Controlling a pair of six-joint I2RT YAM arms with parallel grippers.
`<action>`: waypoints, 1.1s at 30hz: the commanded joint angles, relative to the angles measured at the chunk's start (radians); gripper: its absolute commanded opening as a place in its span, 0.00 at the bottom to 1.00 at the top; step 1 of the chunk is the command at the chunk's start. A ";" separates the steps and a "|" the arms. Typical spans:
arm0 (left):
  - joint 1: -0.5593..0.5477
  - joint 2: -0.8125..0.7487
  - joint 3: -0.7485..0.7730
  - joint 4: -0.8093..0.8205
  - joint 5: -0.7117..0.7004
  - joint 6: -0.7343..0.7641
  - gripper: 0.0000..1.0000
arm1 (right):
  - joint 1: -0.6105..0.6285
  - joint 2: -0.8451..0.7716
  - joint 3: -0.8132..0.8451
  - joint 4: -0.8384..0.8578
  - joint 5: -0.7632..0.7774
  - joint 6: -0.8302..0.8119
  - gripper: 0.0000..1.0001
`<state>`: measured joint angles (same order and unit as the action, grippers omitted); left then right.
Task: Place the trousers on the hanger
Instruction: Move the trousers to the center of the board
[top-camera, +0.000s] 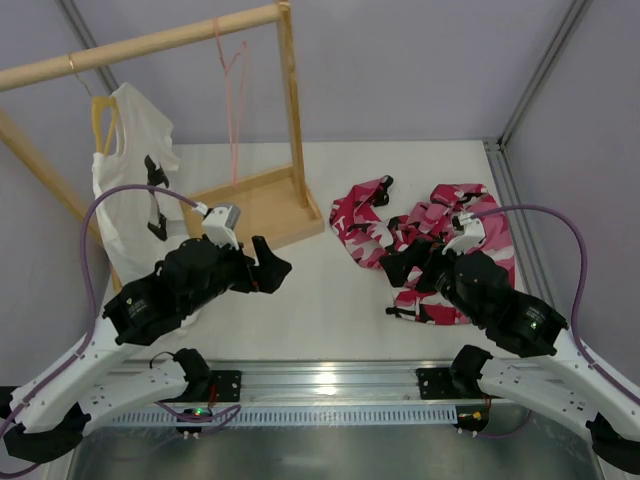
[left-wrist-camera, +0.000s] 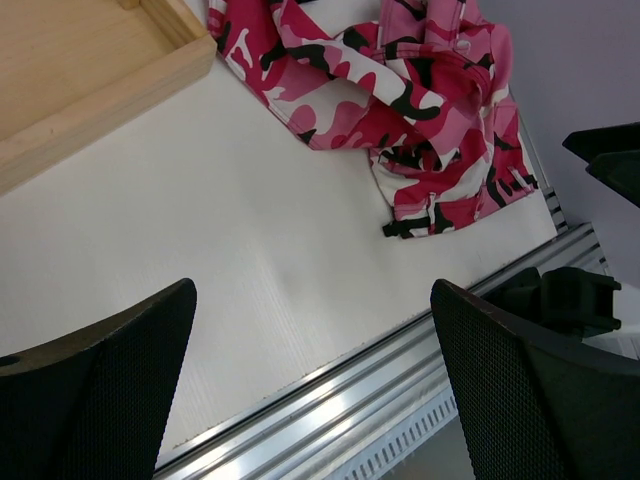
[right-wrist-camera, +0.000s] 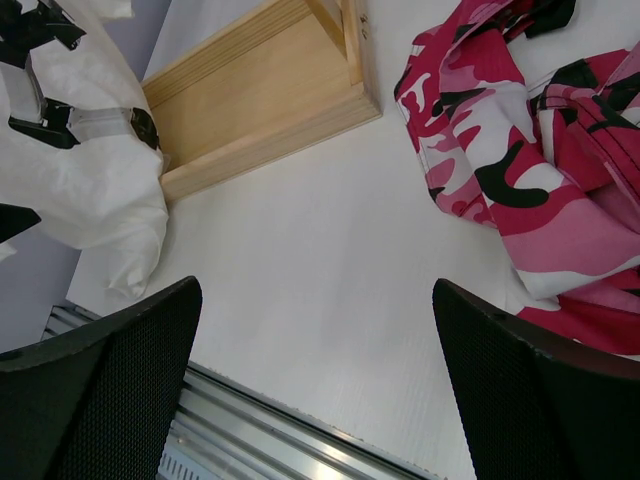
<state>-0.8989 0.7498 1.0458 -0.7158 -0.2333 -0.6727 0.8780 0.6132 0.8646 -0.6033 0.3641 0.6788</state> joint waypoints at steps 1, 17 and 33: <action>-0.001 0.013 0.026 0.015 0.006 0.012 1.00 | 0.006 -0.006 0.034 0.013 0.024 -0.021 1.00; -0.001 0.184 0.169 0.007 -0.040 0.073 1.00 | -0.034 0.159 0.100 0.083 0.526 -0.255 1.00; -0.001 0.181 0.013 0.099 0.080 0.048 1.00 | -0.514 0.464 -0.096 0.250 -0.178 -0.338 0.77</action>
<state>-0.8989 0.9504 1.0897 -0.6853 -0.2070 -0.6212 0.3641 1.0664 0.8017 -0.4370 0.3298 0.3943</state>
